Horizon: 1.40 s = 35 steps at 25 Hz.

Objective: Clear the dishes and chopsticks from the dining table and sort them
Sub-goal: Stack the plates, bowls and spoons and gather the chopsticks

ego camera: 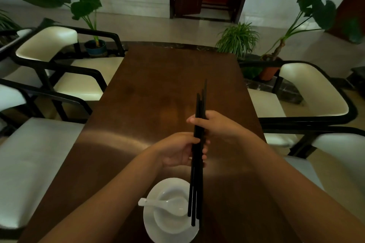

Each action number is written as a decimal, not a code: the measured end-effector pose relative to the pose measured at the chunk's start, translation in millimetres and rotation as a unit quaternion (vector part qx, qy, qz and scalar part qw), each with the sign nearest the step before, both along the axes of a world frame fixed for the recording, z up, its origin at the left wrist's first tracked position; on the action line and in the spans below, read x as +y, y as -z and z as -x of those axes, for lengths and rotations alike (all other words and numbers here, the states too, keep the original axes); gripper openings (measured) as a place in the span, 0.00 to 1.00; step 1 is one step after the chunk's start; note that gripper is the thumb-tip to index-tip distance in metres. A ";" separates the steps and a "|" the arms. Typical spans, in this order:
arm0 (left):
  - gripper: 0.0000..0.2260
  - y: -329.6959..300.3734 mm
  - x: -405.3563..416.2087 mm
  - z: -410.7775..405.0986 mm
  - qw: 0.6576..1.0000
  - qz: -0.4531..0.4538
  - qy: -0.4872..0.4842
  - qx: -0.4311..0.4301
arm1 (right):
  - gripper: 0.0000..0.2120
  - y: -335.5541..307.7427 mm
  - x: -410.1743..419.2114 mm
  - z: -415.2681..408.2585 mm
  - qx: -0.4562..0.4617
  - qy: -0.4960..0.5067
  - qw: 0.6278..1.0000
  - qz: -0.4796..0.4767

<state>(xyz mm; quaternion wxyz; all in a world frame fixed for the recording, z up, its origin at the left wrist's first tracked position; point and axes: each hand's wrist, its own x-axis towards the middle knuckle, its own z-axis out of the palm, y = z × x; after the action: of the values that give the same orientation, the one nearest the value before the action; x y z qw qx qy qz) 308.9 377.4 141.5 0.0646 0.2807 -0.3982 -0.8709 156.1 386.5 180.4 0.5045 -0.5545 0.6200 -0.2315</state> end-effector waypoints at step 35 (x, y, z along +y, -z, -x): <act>0.14 11.5 42.6 -38.9 0.944 -0.108 -0.302 0.076 | 0.09 -89.3 24.8 -38.9 0.094 0.211 0.932 0.280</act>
<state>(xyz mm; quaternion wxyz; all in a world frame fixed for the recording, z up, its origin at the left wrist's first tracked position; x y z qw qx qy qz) 347.8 420.0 129.9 0.3238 0.3259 -0.1923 -0.8672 195.0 411.3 269.7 0.2079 -0.5491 0.6772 -0.4435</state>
